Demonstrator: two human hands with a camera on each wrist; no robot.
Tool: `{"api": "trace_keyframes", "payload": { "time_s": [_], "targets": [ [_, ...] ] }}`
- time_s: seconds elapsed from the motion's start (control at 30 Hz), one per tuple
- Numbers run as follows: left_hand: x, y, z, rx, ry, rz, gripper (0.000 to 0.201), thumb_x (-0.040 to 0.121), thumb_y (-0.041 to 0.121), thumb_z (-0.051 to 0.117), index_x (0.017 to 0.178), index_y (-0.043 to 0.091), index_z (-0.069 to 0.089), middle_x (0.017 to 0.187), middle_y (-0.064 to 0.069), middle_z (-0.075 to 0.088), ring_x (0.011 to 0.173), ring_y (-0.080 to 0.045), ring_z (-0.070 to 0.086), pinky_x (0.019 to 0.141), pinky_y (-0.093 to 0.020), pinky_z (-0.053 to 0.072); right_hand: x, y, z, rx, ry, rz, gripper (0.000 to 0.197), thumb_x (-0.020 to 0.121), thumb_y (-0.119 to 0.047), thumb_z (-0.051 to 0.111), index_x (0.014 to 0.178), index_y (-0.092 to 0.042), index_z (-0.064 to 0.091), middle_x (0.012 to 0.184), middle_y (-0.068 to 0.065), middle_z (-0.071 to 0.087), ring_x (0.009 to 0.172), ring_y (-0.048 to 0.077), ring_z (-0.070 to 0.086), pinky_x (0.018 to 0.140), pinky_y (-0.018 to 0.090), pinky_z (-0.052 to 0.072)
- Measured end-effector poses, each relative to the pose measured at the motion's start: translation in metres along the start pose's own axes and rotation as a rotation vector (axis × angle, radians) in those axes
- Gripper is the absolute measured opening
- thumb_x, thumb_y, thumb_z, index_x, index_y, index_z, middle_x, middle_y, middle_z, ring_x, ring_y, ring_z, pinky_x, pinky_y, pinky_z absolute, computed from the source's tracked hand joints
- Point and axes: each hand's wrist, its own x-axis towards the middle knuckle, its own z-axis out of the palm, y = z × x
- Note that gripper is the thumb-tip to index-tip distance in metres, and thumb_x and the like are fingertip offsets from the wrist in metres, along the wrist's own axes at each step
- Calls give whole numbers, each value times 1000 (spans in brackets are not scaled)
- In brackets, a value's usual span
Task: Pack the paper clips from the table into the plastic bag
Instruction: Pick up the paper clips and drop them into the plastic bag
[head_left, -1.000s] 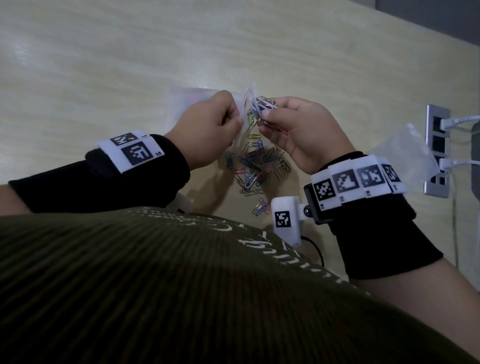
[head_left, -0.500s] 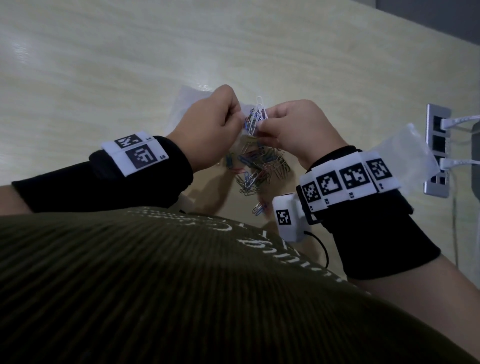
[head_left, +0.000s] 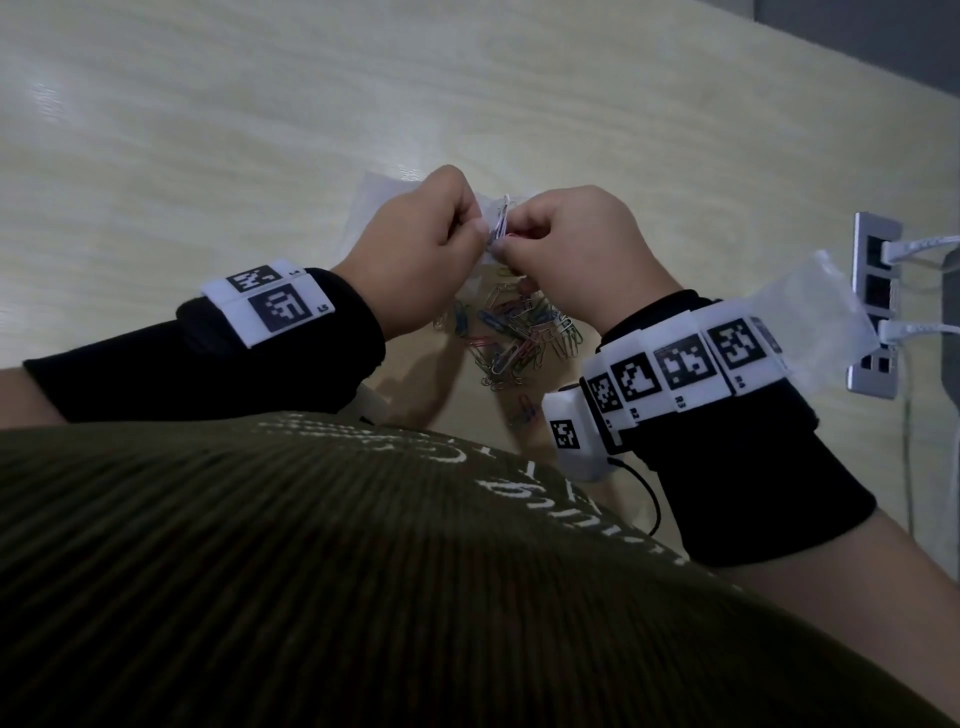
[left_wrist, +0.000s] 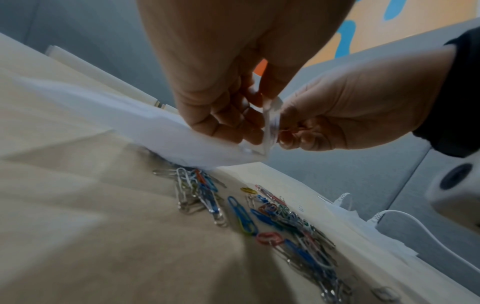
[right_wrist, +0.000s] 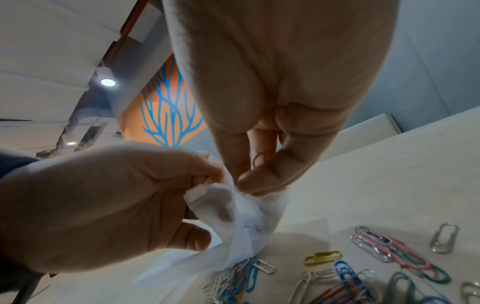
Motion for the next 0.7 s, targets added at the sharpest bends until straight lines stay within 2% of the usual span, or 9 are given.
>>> {"api": "trace_keyframes", "payload": {
  "time_s": [0.1,0.17,0.2,0.27,0.33,0.43,0.57,0.63,0.7],
  "targets": [
    [-1,2,0,-39,-14,10,6,91,17,49,84,16,48,72,-5,57,63,-17,50,64,-35,42,1,1,2,-9,-19,-6,21,84,-21,66,78,-2,71,77,17,67,71,29,66,70,39,54],
    [-2,3,0,-51,-10,13,7,90,16,49,84,15,48,75,-9,58,65,-19,50,63,-35,43,0,-1,1,-9,-38,13,25,85,-22,66,72,-1,69,62,11,56,58,22,53,59,30,43],
    [-2,3,0,-50,-7,11,7,90,16,49,84,15,48,74,-8,58,65,-19,50,63,-34,42,-1,-2,0,2,-48,23,27,86,-23,65,71,0,68,57,6,49,53,17,45,57,27,37],
    [-1,1,-1,-35,5,-1,7,90,17,49,84,15,48,69,-2,55,62,-16,49,58,-27,40,-2,-3,-3,36,-55,52,27,88,-24,63,78,0,71,58,5,48,52,14,42,58,30,39],
    [1,-1,-2,-10,30,-20,7,90,16,48,84,14,48,64,4,50,59,-10,45,52,-18,34,-1,-3,-6,72,-37,88,21,88,-25,61,85,-9,74,61,-2,55,57,13,50,67,33,49],
    [3,-5,-3,17,54,-34,7,90,15,47,83,14,48,64,6,47,58,-6,43,51,-15,33,0,-3,-8,176,34,146,12,83,-19,57,75,-25,65,71,-7,64,74,19,65,80,41,57],
    [2,-5,-2,8,16,-28,15,91,16,47,77,21,44,63,7,45,56,-2,43,50,-13,32,5,-8,-4,299,50,223,14,70,-19,50,76,-31,55,90,5,69,89,24,70,79,46,58],
    [1,-4,-1,-14,-7,-18,24,92,16,48,72,26,39,62,8,45,52,4,43,49,-11,32,6,-10,-1,309,4,210,14,73,-20,51,81,-31,53,101,6,69,97,25,68,83,47,57],
    [0,-2,-2,-22,-3,-13,24,92,15,47,71,26,40,62,8,44,53,3,43,49,-11,32,5,-9,2,280,-37,171,21,81,-12,45,94,-26,53,106,4,69,102,23,65,86,46,56]
  ]
}}
